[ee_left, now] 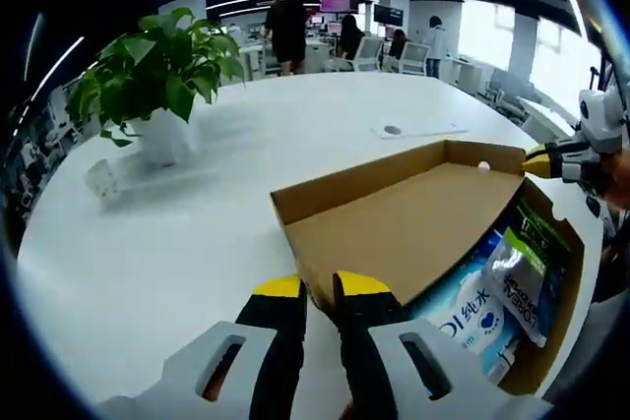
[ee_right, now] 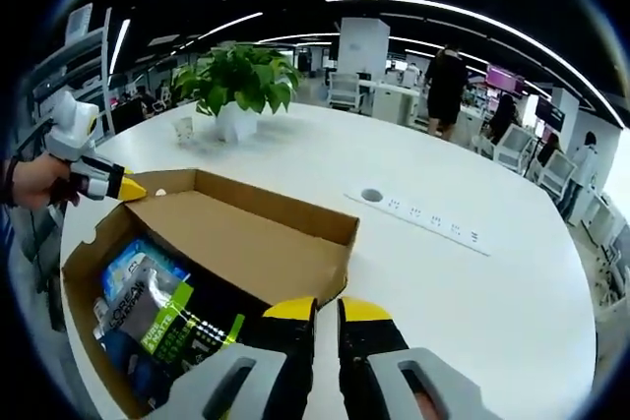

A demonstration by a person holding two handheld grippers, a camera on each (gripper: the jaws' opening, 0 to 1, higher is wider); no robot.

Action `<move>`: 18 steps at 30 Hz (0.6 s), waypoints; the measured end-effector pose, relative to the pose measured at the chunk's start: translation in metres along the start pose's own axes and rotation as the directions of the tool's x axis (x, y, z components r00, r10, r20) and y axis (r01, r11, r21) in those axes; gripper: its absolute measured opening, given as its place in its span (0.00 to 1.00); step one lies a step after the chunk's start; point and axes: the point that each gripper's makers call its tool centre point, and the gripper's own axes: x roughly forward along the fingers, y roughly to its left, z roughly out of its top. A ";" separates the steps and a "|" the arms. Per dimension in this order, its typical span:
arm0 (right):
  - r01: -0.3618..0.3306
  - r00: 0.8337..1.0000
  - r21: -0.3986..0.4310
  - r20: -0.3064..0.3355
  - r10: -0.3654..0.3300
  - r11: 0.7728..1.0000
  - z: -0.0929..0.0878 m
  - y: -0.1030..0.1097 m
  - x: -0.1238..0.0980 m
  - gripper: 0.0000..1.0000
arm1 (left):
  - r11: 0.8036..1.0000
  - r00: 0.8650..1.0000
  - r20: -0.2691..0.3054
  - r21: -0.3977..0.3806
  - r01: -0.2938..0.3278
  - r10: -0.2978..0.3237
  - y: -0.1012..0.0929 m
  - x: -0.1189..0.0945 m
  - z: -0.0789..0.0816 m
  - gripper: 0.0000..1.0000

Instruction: Operate the shoe box by opening the lid, removing the specified soft item, and placing it in the target area until the item is outside and the box remains undamaged.

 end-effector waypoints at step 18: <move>0.001 1.000 0.011 0.001 -0.001 1.000 -0.011 0.011 -0.019 0.03 | 0.993 0.999 -0.011 -0.116 0.033 -0.034 -0.003 -0.007 -0.010 0.09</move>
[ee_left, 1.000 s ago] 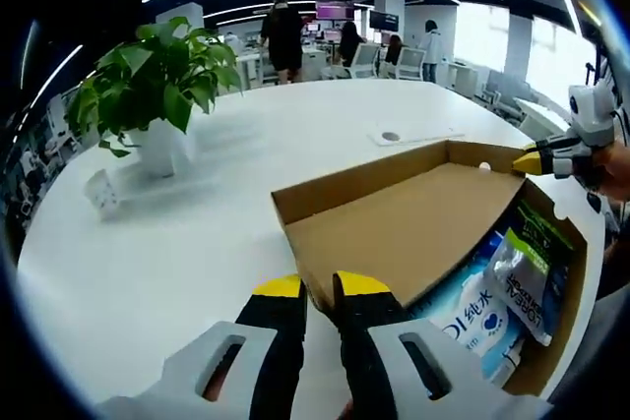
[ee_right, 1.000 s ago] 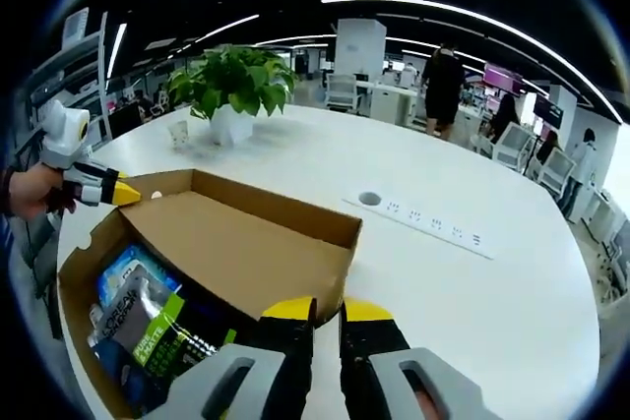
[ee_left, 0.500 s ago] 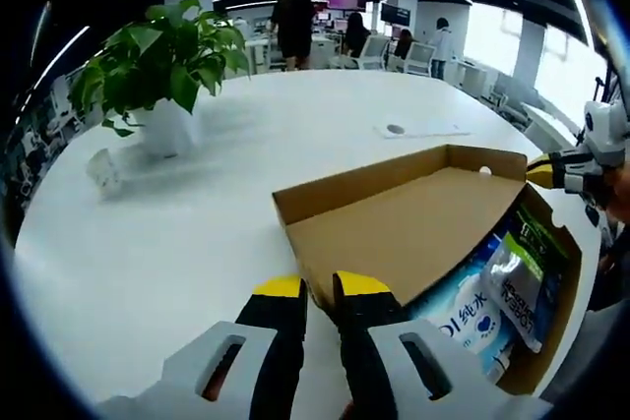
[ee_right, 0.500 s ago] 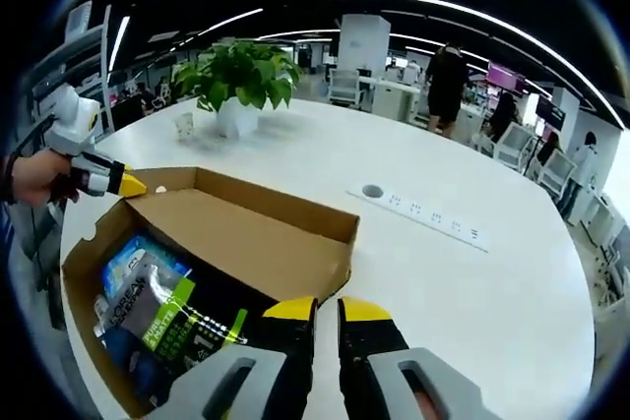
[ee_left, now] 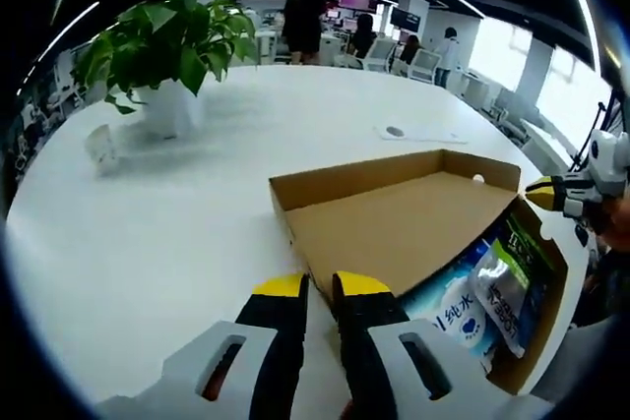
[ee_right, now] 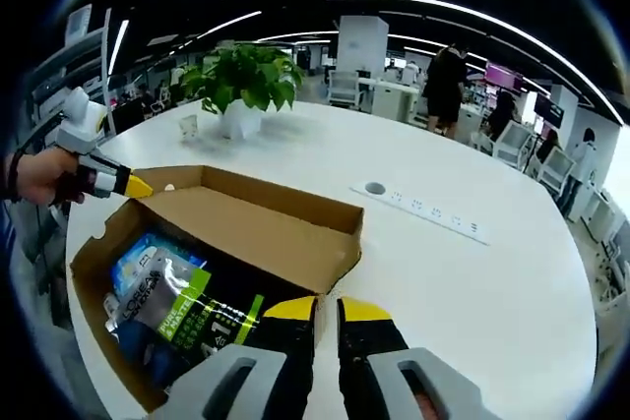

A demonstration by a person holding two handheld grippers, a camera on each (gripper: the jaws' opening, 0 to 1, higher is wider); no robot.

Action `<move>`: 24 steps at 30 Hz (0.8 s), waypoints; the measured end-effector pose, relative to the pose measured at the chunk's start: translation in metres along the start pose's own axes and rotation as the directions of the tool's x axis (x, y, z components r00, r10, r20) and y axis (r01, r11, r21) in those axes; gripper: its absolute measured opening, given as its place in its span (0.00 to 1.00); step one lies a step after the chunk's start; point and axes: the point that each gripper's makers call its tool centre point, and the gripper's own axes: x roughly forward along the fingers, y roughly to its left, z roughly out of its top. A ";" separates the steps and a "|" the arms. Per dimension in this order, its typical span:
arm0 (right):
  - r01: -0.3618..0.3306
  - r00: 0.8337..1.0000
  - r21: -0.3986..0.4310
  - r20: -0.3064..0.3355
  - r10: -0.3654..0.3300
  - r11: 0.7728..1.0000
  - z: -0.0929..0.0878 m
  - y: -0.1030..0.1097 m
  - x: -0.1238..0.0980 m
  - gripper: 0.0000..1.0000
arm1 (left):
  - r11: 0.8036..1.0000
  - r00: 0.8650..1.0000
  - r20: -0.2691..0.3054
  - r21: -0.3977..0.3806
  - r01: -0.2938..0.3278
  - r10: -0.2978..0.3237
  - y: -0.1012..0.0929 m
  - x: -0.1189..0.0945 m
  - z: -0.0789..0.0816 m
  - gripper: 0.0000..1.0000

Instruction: Operate the shoe box by opening the lid, removing the specified soft item, and placing it in the target area until the item is outside and the box remains undamaged.

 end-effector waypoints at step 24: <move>-0.013 0.997 0.046 0.077 0.009 0.999 -0.016 0.004 -0.039 0.08 | 0.999 0.992 0.128 -0.051 0.015 -0.009 -0.002 -0.060 -0.002 0.18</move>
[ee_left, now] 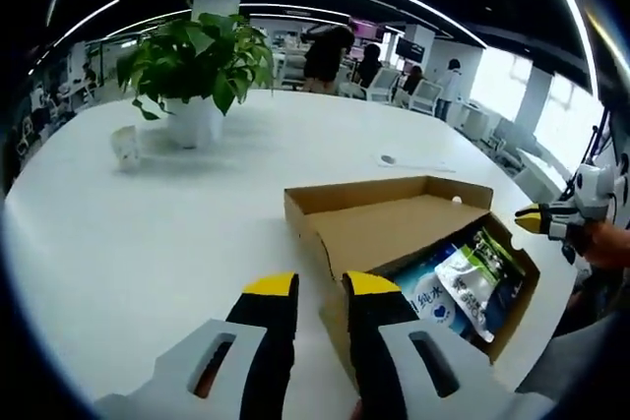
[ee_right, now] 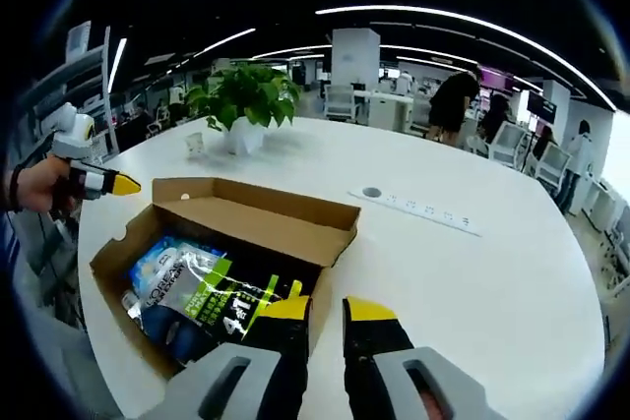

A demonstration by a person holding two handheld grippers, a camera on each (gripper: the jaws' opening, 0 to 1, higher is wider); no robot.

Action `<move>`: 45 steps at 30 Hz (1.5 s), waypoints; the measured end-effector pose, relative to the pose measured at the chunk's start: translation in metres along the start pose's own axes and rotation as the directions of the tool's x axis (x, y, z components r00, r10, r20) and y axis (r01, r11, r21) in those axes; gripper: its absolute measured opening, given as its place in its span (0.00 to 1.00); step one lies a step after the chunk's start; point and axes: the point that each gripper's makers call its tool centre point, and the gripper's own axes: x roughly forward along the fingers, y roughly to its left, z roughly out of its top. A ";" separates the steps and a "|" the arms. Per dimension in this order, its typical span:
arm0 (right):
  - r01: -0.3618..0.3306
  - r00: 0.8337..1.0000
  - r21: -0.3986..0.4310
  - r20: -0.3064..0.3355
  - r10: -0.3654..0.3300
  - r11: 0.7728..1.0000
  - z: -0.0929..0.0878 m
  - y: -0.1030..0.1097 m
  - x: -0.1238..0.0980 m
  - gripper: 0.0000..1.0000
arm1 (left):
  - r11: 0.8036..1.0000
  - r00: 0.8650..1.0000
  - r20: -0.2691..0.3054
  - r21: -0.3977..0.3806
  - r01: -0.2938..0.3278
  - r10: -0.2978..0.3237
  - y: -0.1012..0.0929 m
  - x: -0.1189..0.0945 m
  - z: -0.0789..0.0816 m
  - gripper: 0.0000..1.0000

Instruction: Operate the shoe box by opening the lid, removing the specified soft item, and placing it in the target area until the item is outside and the box remains undamaged.

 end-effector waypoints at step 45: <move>-0.083 0.996 0.036 0.037 0.081 0.996 -0.034 0.043 -0.043 0.18 | 0.946 0.916 -0.245 -0.156 0.286 -0.317 -0.149 0.024 -0.092 0.30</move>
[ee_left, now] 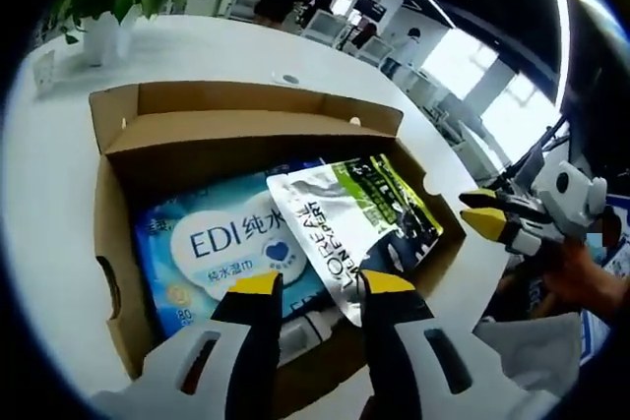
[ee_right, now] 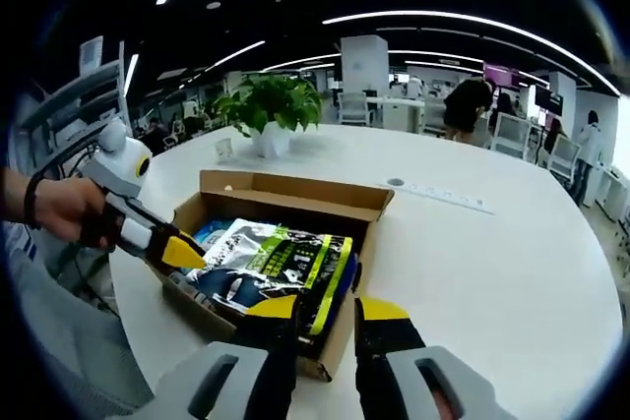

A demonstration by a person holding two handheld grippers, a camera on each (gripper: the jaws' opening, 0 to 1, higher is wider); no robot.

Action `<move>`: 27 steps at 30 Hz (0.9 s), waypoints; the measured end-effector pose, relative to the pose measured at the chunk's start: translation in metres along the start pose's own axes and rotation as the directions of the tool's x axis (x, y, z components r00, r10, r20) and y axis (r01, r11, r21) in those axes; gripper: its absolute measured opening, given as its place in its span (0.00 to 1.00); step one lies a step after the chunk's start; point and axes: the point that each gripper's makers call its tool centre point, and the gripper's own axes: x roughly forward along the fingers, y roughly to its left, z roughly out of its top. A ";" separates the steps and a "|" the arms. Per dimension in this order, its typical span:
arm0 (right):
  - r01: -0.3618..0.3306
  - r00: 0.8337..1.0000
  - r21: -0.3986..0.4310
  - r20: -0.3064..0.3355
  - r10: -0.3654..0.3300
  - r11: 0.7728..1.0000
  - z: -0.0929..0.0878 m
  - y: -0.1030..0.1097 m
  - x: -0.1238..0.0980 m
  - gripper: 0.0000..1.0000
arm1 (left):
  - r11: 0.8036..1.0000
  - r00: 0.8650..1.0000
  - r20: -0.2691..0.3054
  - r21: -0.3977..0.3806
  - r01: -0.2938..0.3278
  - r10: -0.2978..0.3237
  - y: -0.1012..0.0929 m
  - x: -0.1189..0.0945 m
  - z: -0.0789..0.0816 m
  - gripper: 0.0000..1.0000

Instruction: Operate the shoe box by opening the lid, removing the specified soft item, and placing it in the target area until the item is outside and the box remains undamaged.

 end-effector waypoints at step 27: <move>-0.058 0.997 -0.029 -0.059 0.056 0.998 -0.001 0.029 0.021 0.19 | 1.000 1.000 -0.016 0.004 -0.008 0.008 0.013 -0.008 -0.003 0.00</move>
